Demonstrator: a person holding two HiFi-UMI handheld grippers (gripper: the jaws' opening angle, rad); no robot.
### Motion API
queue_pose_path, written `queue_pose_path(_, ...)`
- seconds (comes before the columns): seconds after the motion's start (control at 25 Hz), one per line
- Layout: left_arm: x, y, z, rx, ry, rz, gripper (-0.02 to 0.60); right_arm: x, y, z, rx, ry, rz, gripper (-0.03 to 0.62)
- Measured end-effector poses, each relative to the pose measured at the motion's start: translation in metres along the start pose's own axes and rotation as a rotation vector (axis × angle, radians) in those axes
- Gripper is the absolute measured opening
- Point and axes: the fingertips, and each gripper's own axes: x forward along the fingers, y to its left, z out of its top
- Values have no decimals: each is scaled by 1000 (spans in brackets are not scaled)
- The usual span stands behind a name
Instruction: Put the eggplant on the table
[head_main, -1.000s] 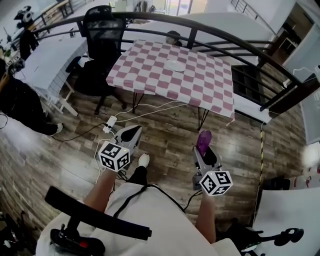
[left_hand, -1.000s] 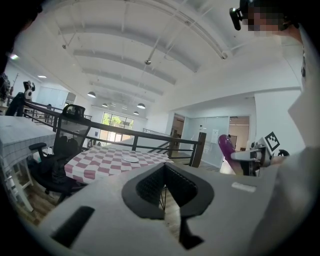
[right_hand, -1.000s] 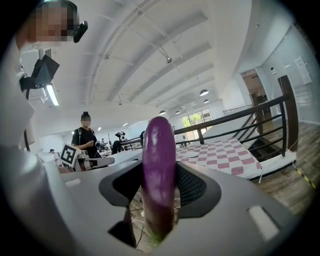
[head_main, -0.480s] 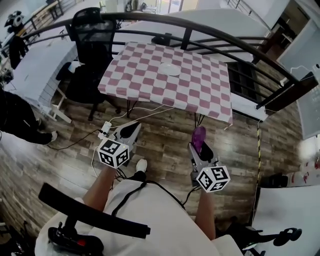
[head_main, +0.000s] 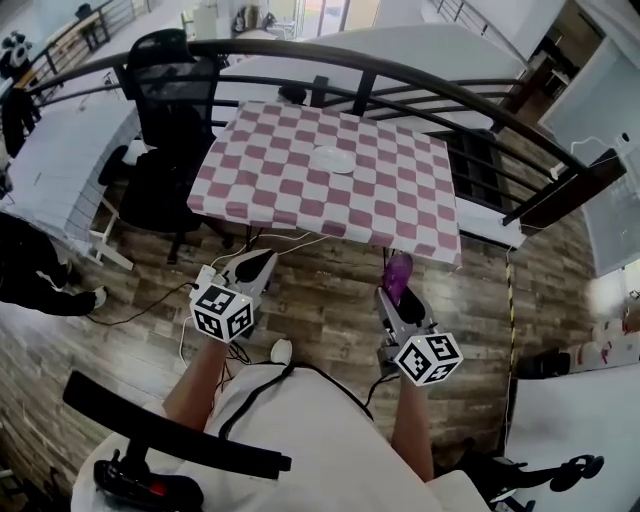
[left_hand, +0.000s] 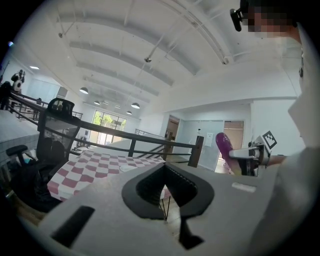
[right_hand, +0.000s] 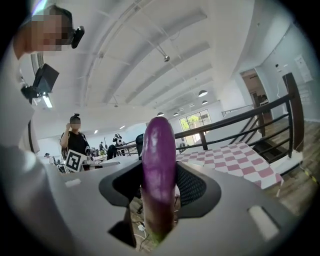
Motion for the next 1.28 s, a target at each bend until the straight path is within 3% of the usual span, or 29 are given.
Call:
queue_pose_path(0.24, 9, 34, 9, 19, 9, -23, 6, 37, 0, 4, 0, 6, -16, 215)
queue_pose_path(0.72, 24, 101, 9, -17, 24, -26, 6, 89, -1, -2, 15, 41, -62, 215)
queue_pose_path(1.0, 28, 119, -3, -26, 41, 5, 6, 104, 0, -7, -29, 80, -52, 216)
queue_pose_path(1.28, 32, 128, -17, -32, 69, 49, 6, 124, -14, -13, 1, 86, -7, 215)
